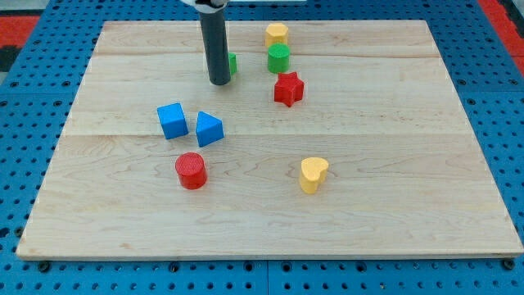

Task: Move the yellow heart bottom right to the red star

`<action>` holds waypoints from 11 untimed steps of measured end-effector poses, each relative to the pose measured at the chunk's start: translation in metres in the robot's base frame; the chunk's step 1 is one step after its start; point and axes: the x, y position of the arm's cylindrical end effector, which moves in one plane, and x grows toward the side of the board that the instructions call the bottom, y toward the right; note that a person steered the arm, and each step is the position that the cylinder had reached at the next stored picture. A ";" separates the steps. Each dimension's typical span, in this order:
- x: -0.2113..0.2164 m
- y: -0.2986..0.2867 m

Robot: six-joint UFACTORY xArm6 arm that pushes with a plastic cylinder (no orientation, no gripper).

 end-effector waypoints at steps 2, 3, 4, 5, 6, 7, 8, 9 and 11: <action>-0.003 -0.035; 0.035 0.005; 0.088 0.099; 0.115 0.190; 0.125 0.264; 0.173 0.308; 0.227 0.283; 0.243 0.215; 0.231 0.140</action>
